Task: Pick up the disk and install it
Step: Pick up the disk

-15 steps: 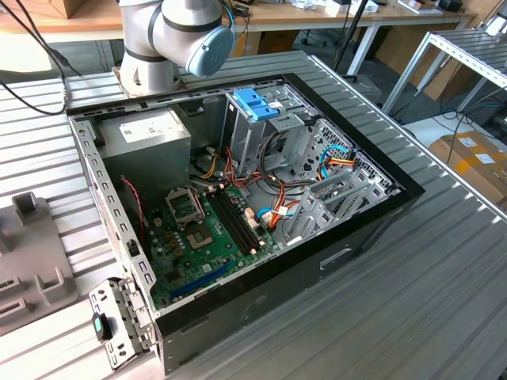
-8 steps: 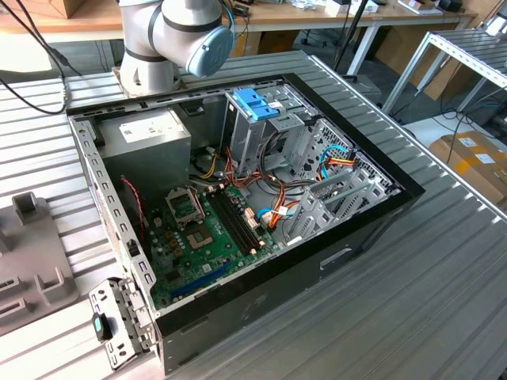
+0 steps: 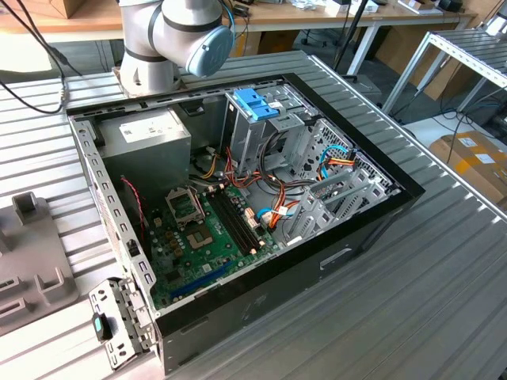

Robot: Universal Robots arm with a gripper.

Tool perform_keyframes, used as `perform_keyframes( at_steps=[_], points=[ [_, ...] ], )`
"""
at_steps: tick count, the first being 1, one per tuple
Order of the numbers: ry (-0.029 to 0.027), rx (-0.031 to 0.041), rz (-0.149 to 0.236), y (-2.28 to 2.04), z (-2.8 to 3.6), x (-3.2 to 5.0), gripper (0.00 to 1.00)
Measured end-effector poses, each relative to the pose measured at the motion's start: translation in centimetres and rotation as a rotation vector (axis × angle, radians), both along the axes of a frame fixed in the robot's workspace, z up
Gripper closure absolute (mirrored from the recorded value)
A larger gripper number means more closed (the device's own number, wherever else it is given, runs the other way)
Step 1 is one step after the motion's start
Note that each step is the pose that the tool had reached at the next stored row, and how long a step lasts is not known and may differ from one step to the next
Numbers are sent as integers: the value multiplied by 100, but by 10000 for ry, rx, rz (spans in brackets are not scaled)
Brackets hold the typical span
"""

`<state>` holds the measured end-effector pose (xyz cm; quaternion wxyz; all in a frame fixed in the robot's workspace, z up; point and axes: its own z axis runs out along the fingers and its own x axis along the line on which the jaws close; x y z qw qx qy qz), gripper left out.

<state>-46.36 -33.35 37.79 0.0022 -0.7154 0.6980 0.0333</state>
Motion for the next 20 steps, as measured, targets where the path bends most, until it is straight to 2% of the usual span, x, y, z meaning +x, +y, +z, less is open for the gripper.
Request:
perform_keyframes(
  at_steps=[9,20],
  points=[
    [-2,15,0,0,80,0,63],
    [-1,45,0,0,208,0,63]
  ],
)
